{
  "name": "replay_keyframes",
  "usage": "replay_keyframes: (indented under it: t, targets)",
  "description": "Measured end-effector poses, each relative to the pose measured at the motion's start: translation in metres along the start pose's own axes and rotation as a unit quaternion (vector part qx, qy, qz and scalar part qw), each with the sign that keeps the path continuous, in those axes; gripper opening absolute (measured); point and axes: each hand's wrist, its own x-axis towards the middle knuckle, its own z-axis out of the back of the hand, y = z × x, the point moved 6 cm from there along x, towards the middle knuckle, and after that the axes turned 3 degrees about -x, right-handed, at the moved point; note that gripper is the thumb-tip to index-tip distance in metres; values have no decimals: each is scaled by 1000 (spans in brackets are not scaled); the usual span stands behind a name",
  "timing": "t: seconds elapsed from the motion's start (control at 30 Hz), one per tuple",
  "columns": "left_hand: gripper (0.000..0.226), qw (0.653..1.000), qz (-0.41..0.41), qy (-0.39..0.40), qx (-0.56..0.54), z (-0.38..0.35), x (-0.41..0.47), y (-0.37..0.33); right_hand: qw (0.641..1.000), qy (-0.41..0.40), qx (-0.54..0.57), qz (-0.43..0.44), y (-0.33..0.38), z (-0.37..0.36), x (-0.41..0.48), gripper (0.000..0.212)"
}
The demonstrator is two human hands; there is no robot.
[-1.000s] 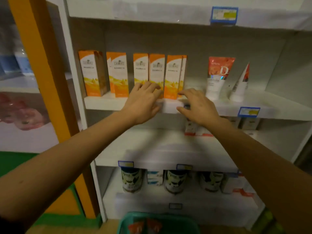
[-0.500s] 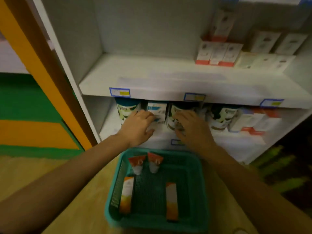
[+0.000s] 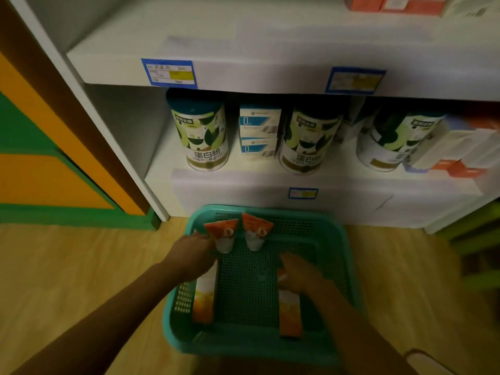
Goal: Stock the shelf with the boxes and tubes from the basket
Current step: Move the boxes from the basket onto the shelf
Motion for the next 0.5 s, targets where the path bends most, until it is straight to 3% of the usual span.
replay_keyframes:
  t: [0.13, 0.3, 0.5]
  targets:
    - [38, 999, 13, 32, 23, -25, -2, 9, 998, 54, -29, -29, -8, -24, 15, 50]
    - [45, 995, 28, 91, 24, -47, -2, 13, 996, 56, -69, -14, -15, -23, 14, 55]
    - [37, 990, 54, 129, 18, -64, 16, 7, 995, 71, -68, 18, -19, -5, 8, 49]
